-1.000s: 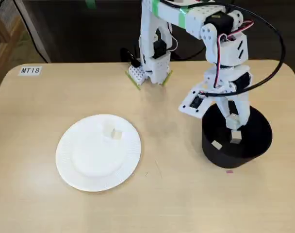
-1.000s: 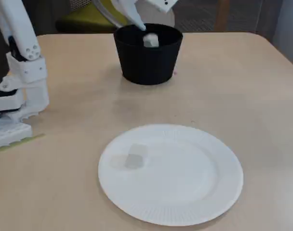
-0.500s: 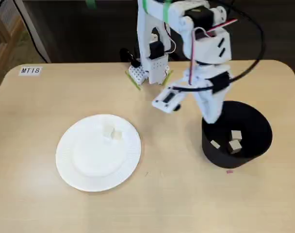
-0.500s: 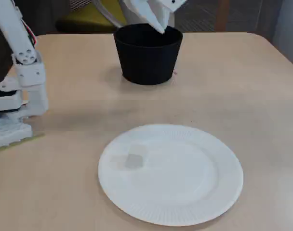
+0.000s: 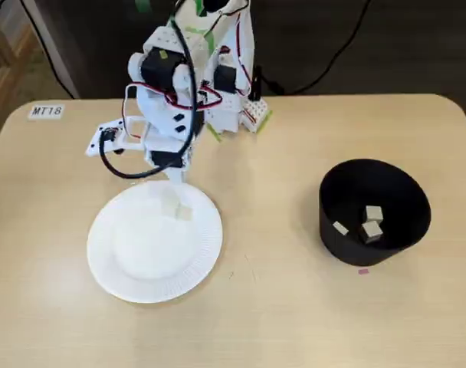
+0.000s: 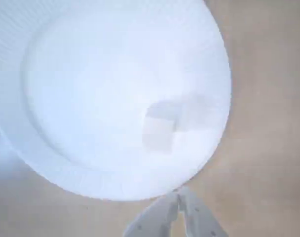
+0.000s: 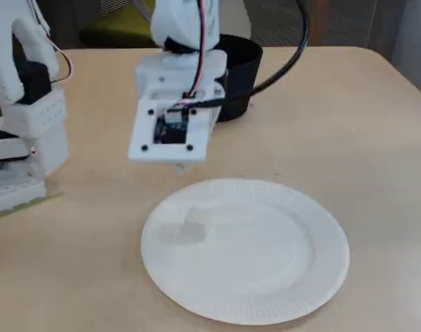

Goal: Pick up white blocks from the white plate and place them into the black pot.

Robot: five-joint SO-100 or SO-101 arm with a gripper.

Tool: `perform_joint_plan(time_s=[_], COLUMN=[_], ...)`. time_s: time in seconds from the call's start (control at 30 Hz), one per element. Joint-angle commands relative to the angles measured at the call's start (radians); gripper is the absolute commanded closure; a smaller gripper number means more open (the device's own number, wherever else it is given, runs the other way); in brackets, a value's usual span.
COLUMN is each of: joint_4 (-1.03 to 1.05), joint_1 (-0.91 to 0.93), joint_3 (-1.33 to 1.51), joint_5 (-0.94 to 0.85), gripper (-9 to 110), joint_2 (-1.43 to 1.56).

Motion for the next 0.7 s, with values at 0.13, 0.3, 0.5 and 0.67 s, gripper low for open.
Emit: perform_joint_plan(time_s=[0.13, 0.3, 0.5, 0.67], joint_4=[-0.051, -0.144, -0.175, -0.209], joint_1=[0.034, 0.048, 0.066, 0.091], joint_3=[0.115, 0.290, 0.325, 0.310], joint_5=[0.118, 0.166, 0.104, 0.064], gripper=[104, 104, 85, 71], joint_2=[0.158, 0.299, 0.273, 0.183])
